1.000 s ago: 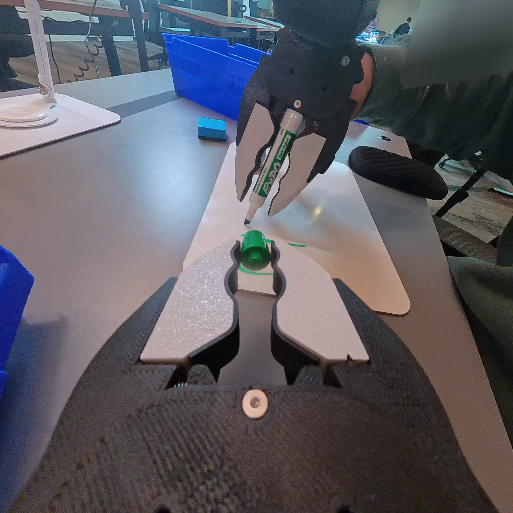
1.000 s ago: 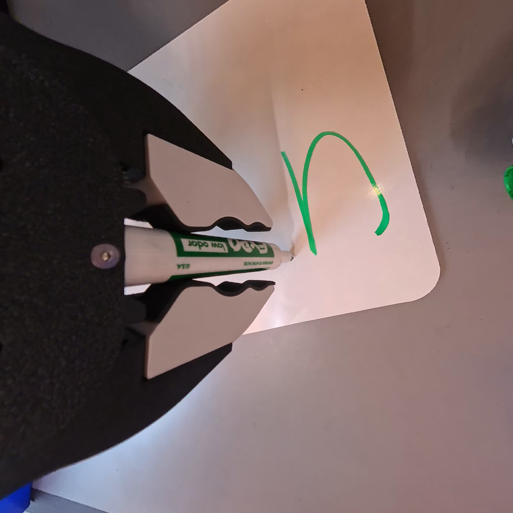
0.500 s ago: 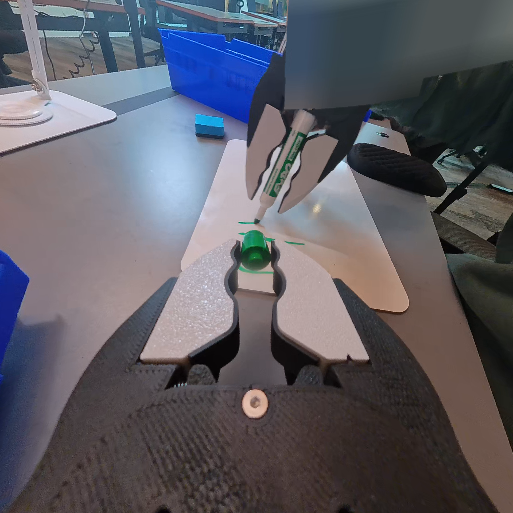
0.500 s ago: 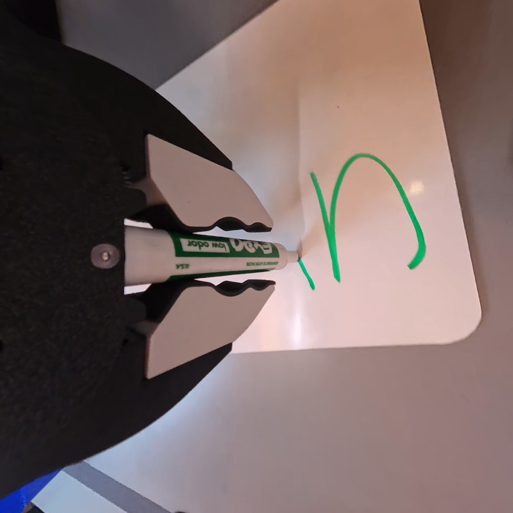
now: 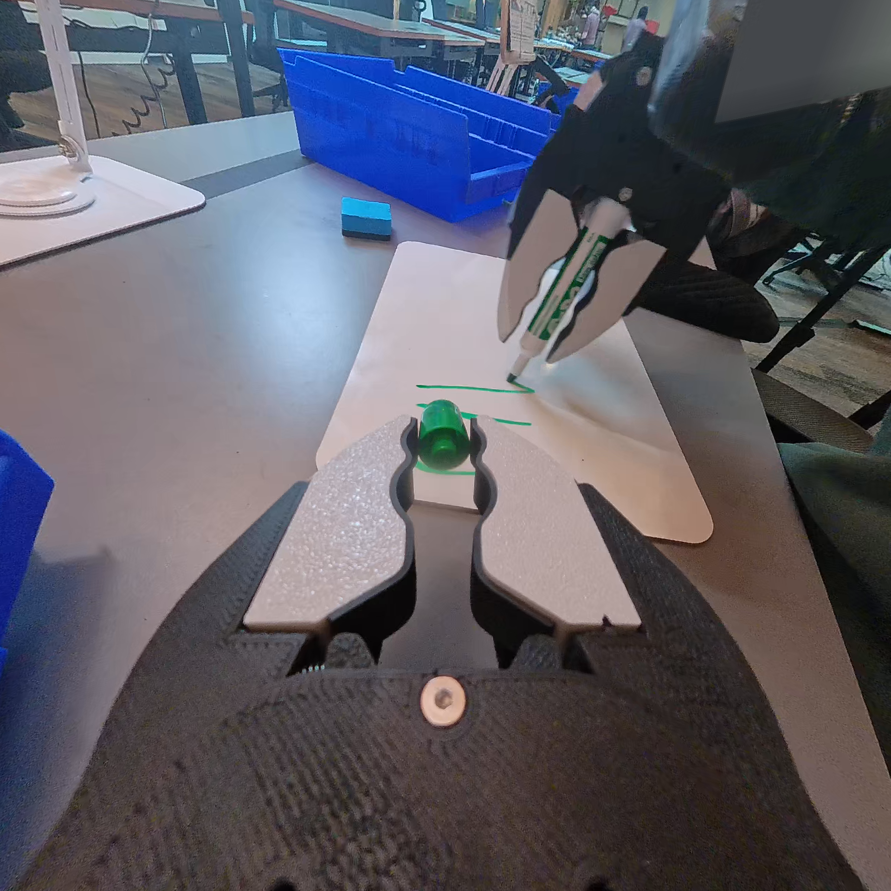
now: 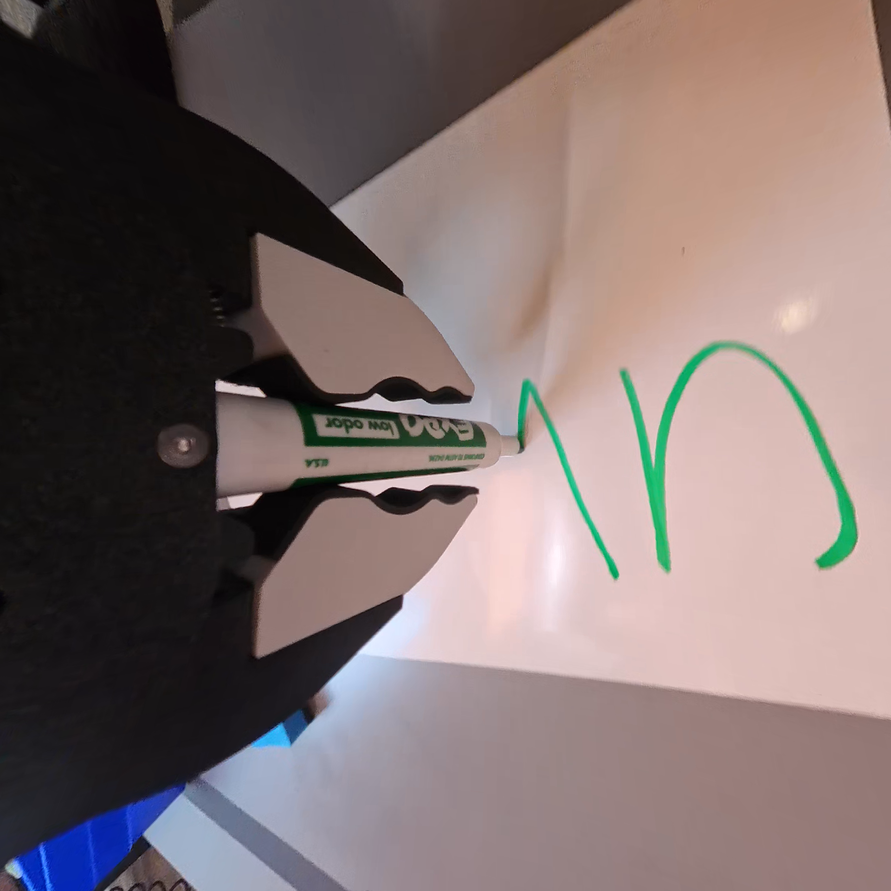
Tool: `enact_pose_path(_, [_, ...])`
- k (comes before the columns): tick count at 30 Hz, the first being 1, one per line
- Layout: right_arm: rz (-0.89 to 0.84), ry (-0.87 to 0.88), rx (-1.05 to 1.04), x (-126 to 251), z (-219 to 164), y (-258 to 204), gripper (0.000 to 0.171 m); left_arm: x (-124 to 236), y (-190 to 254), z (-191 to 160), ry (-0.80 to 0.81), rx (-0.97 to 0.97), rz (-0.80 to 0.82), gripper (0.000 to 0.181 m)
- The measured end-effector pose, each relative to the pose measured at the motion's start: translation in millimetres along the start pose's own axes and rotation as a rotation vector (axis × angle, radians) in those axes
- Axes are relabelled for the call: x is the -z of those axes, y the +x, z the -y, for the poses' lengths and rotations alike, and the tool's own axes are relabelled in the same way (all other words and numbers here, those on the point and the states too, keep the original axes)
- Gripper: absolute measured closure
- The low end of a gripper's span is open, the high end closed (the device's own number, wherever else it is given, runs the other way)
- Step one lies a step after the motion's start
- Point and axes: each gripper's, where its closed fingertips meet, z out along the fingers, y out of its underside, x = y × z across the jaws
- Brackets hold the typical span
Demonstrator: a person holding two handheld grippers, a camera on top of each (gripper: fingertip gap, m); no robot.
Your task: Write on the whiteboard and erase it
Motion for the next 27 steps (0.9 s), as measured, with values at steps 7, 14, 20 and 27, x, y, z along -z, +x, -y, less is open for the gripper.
enact_pose_path(7, [-0.078,-0.010,-0.046,-9,-7,52,0.138,0,1,0,-0.001,-0.005,-0.001,0.161])
enact_pose_path(14, [-0.105,0.088,-0.107,4,-3,57,0.138,0,1,0,-0.001,0.000,-0.004,0.161])
enact_pose_path(20, [-0.127,0.116,-0.180,8,-19,50,0.138,0,0,0,0.000,0.006,-0.004,0.161])
enact_pose_path(27, [-0.165,0.134,-0.218,3,-26,53,0.138,1,-3,1,0.009,0.017,0.002,0.161])
